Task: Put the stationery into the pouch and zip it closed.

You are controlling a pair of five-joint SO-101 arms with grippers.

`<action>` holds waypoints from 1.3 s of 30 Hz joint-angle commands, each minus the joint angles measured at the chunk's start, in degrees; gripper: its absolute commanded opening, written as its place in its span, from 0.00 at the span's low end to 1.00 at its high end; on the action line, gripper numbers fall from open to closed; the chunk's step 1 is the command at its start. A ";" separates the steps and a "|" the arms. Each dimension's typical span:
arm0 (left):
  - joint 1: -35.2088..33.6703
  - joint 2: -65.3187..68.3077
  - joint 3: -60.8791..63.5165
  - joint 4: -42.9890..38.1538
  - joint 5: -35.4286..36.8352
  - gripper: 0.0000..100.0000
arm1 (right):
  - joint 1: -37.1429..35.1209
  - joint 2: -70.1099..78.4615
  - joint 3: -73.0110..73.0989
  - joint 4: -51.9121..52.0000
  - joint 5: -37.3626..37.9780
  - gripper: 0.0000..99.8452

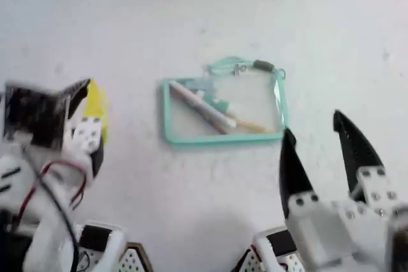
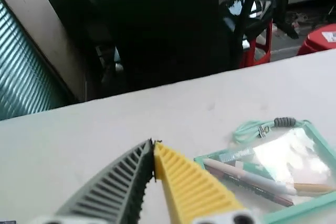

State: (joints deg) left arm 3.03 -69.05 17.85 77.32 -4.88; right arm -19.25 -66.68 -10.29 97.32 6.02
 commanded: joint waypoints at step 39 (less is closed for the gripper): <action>-10.42 -35.38 55.47 -29.10 -2.11 0.02 | 8.57 -36.70 62.42 -20.35 11.78 0.06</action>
State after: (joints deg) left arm -8.40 -104.84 68.13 53.41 -6.99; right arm -10.11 -103.08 41.85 83.43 15.25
